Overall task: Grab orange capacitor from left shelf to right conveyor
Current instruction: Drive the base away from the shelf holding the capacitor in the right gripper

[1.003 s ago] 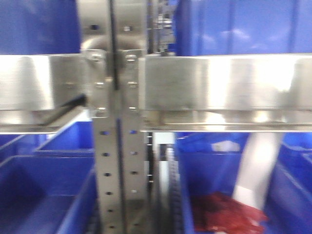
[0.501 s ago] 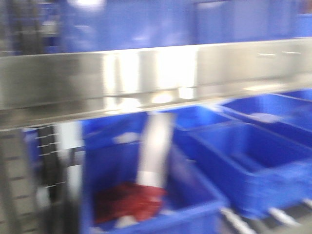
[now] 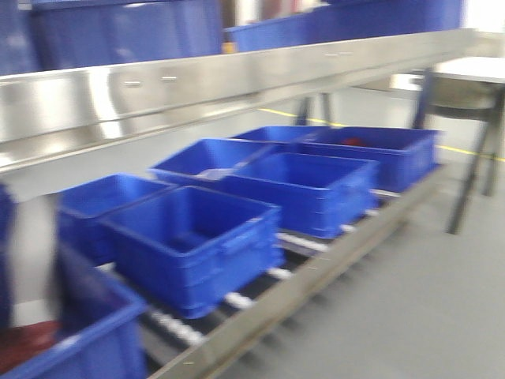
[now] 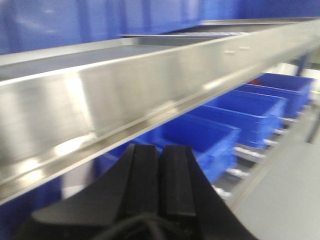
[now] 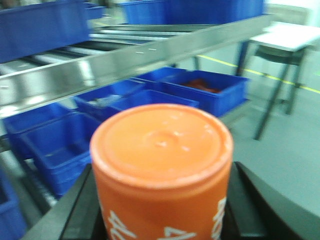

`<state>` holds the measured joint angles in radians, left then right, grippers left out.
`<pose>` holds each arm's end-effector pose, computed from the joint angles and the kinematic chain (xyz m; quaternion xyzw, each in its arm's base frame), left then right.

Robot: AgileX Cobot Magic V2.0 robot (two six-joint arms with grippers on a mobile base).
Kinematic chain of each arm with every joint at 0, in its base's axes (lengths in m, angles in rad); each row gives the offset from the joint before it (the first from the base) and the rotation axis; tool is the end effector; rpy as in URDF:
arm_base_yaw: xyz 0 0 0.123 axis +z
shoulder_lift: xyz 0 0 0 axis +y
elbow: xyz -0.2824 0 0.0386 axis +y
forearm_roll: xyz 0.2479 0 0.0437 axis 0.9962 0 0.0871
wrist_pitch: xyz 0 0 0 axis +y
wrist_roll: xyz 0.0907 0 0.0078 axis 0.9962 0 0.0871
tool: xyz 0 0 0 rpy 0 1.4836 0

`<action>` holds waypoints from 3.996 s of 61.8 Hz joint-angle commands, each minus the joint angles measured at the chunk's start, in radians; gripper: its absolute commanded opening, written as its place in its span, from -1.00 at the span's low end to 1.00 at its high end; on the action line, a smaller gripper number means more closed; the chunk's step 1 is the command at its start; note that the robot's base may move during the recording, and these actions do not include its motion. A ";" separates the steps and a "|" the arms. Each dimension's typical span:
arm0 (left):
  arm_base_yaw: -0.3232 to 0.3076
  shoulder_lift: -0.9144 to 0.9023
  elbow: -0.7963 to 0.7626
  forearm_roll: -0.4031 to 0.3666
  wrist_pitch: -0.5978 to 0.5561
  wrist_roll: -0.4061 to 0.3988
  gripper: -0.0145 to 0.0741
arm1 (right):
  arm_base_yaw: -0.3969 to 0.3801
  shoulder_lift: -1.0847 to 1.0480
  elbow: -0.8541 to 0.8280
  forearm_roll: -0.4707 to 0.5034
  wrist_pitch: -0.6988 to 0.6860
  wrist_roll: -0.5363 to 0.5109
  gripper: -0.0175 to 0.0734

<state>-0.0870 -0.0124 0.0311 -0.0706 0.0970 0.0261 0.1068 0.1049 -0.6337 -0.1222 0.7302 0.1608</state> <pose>0.0565 -0.0056 0.1945 0.0177 0.7168 -0.0481 0.6954 0.0061 -0.0068 0.3436 0.0133 0.7448 0.0285 0.6665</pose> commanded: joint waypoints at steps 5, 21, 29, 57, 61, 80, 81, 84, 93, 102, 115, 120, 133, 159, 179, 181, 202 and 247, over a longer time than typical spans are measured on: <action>-0.004 -0.013 -0.004 -0.003 -0.085 -0.002 -0.96 | 0.001 0.016 -0.032 -0.005 -0.087 -0.004 -0.29; -0.004 -0.013 -0.004 -0.003 -0.085 -0.002 -0.96 | 0.001 0.016 -0.032 -0.005 -0.087 -0.004 -0.29; -0.004 -0.013 -0.004 -0.003 -0.085 -0.002 -0.96 | 0.001 0.016 -0.032 -0.005 -0.087 -0.004 -0.29; -0.004 -0.013 -0.004 -0.003 -0.085 -0.002 -0.96 | 0.001 0.016 -0.032 -0.005 -0.087 -0.004 -0.29; -0.004 -0.013 -0.004 -0.003 -0.085 -0.002 -0.96 | 0.001 0.016 -0.032 -0.005 -0.087 -0.004 -0.29; -0.004 -0.013 -0.004 -0.003 -0.085 -0.002 -0.96 | 0.001 0.016 -0.032 -0.005 -0.087 -0.004 -0.29; -0.004 -0.013 -0.004 -0.003 -0.085 -0.002 -0.96 | 0.001 0.016 -0.032 -0.005 -0.087 -0.004 -0.29; -0.004 -0.013 -0.004 -0.003 -0.085 -0.002 -0.96 | 0.001 0.016 -0.032 -0.005 -0.087 -0.004 -0.29; -0.004 -0.013 -0.004 -0.003 -0.085 -0.002 -0.96 | 0.001 0.016 -0.032 -0.005 -0.087 -0.004 -0.29; -0.004 -0.013 -0.004 -0.003 -0.085 -0.002 -0.96 | 0.001 0.016 -0.032 -0.005 -0.087 -0.004 -0.29; -0.004 -0.013 -0.004 -0.003 -0.085 -0.002 -0.96 | 0.001 0.016 -0.032 -0.005 -0.087 -0.004 -0.29; -0.004 -0.013 -0.004 -0.003 -0.085 -0.002 -0.96 | 0.001 0.016 -0.032 -0.005 -0.087 -0.004 -0.29; -0.004 -0.013 -0.004 -0.003 -0.085 -0.002 -0.96 | 0.001 0.016 -0.032 -0.005 -0.087 -0.004 -0.29; -0.004 -0.011 -0.004 -0.003 -0.085 -0.002 -0.96 | 0.001 0.016 -0.032 -0.005 -0.087 -0.004 -0.29; -0.004 -0.011 -0.004 -0.003 -0.085 -0.002 -0.96 | 0.001 0.016 -0.032 -0.005 -0.087 -0.004 -0.29; -0.004 -0.011 -0.004 -0.003 -0.085 -0.002 -0.96 | 0.001 0.016 -0.032 -0.005 -0.087 -0.004 -0.29; -0.004 -0.011 -0.004 -0.003 -0.085 -0.002 -0.96 | 0.001 0.016 -0.032 -0.005 -0.087 -0.004 -0.29; -0.004 -0.009 -0.004 -0.003 -0.085 -0.002 -0.96 | 0.001 0.018 -0.032 -0.005 -0.086 -0.004 -0.29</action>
<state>-0.0870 -0.0124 0.0311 -0.0706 0.0970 0.0261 0.1068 0.1046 -0.6348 -0.1204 0.7302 0.1608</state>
